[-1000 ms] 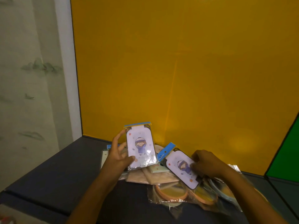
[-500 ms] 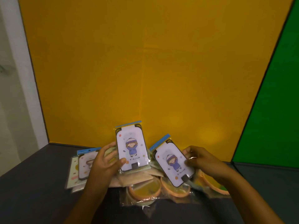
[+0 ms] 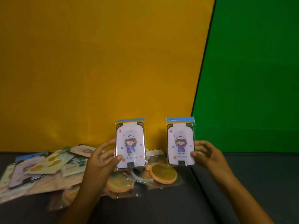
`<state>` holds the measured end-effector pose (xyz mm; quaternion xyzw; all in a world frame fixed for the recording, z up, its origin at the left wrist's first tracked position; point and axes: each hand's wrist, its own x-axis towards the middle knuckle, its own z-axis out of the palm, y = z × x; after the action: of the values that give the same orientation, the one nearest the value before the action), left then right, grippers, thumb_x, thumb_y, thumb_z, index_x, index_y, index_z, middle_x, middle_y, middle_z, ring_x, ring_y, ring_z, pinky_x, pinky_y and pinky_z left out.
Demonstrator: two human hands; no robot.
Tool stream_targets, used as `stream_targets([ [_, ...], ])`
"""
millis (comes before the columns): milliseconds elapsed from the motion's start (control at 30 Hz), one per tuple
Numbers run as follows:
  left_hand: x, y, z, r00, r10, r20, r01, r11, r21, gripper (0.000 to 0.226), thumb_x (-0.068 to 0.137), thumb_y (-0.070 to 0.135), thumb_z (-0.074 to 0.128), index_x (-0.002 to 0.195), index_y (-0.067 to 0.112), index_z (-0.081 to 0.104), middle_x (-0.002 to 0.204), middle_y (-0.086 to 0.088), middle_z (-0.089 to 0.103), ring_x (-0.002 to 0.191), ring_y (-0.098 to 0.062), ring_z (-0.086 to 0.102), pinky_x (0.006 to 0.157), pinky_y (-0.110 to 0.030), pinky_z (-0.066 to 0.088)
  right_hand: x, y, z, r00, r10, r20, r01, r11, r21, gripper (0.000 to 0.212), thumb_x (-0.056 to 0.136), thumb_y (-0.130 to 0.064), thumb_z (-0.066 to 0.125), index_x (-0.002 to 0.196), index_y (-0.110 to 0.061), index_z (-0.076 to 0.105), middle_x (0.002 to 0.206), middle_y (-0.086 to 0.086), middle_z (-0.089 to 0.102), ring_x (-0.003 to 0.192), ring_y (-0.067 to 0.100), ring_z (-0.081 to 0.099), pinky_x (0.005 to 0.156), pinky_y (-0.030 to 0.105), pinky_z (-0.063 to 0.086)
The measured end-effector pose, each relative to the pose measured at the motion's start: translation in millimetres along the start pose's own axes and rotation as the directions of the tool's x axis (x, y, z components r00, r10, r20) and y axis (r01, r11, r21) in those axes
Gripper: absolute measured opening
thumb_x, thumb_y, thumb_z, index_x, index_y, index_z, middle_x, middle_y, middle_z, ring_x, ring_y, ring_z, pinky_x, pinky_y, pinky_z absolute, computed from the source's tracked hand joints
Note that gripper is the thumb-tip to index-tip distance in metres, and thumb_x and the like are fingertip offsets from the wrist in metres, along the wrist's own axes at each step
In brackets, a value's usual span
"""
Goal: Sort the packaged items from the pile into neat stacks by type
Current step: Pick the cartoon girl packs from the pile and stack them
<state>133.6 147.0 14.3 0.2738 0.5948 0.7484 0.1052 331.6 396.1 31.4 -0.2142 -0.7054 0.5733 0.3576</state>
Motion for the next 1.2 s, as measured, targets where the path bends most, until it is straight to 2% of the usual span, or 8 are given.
stream_targets([
  [267,-20.1,-8.0,126.0,0.999,0.033,0.026,-0.034,0.999,0.037,0.047,0.08,-0.002,0.069,0.119,0.021,0.056,0.097,-0.01,0.072,0.092,-0.021,0.071,0.068,-0.035,0.061,5.1,-0.2,-128.1,0.993,-0.081,-0.085,0.087,0.994,0.069,0.035,0.085,0.01,0.06,0.114,-0.009,0.055,0.094,0.01,0.07,0.07,0.006,0.069,0.056,0.018,0.055],
  [400,-33.2,-11.9,180.4,1.0,0.009,0.027,-0.012,0.996,0.094,0.048,0.08,0.001,0.069,0.118,0.025,0.052,0.095,-0.001,0.069,0.082,-0.001,0.07,0.057,-0.019,0.056,10.9,18.3,-174.9,0.991,-0.059,-0.118,0.07,0.993,0.091,0.045,0.085,0.011,0.061,0.123,-0.01,0.051,0.093,0.012,0.07,0.068,0.007,0.068,0.056,0.018,0.053],
  [567,-41.8,-26.6,236.1,0.997,-0.061,0.039,0.055,0.987,0.148,0.049,0.081,0.001,0.069,0.121,0.02,0.049,0.093,0.001,0.072,0.078,-0.008,0.072,0.056,-0.021,0.057,16.7,41.7,-215.4,0.99,-0.015,-0.14,0.031,0.993,0.112,0.052,0.085,0.009,0.061,0.128,-0.016,0.047,0.096,0.019,0.069,0.076,0.019,0.065,0.06,0.022,0.052],
  [733,-38.7,-54.1,280.7,0.985,-0.135,0.109,0.106,0.965,0.242,0.037,0.083,0.002,0.067,0.115,0.016,0.054,0.097,0.008,0.065,0.078,0.01,0.066,0.055,-0.014,0.053,24.0,63.7,-240.9,0.985,0.024,-0.173,0.003,0.988,0.155,0.05,0.088,0.006,0.059,0.129,-0.019,0.047,0.095,0.015,0.072,0.077,0.015,0.07,0.062,0.019,0.056],
  [933,-18.1,-98.6,311.8,0.94,-0.282,0.191,0.207,0.919,0.335,0.029,0.085,-0.001,0.063,0.11,0.013,0.058,0.113,-0.009,0.066,0.082,-0.005,0.066,0.059,-0.015,0.054,32.0,88.8,-244.9,0.984,0.059,-0.168,-0.015,0.967,0.254,0.041,0.089,0.002,0.058,0.123,-0.021,0.053,0.102,0.017,0.072,0.09,0.027,0.07,0.077,0.037,0.056],
  [1000,-13.0,-111.1,321.6,0.925,-0.315,0.212,0.223,0.902,0.369,0.029,0.085,0.0,0.062,0.109,0.015,0.056,0.113,-0.009,0.065,0.08,-0.003,0.064,0.058,-0.014,0.053,33.3,100.1,-245.9,0.986,0.081,-0.144,-0.035,0.954,0.296,0.037,0.089,0.002,0.057,0.12,-0.018,0.057,0.106,0.02,0.071,0.096,0.033,0.069,0.076,0.034,0.059],
  [1100,-6.4,-121.0,332.9,0.923,-0.312,0.227,0.195,0.886,0.421,0.032,0.087,0.005,0.061,0.115,0.019,0.053,0.11,-0.001,0.062,0.078,0.001,0.059,0.06,-0.014,0.053,40.4,111.3,-249.7,0.988,0.102,-0.119,-0.06,0.946,0.318,0.035,0.088,0.001,0.057,0.119,-0.016,0.059,0.111,0.025,0.068,0.101,0.037,0.067,0.083,0.039,0.057],
  [1200,-5.3,-129.6,339.1,0.928,-0.242,0.283,0.053,0.839,0.542,0.037,0.09,0.017,0.06,0.125,0.023,0.048,0.114,0.002,0.057,0.078,0.004,0.057,0.063,-0.008,0.05,49.9,115.5,-255.1,0.989,0.099,-0.107,-0.063,0.952,0.299,0.034,0.087,0.0,0.057,0.119,-0.012,0.059,0.113,0.021,0.068,0.107,0.038,0.065,0.095,0.052,0.05],
])
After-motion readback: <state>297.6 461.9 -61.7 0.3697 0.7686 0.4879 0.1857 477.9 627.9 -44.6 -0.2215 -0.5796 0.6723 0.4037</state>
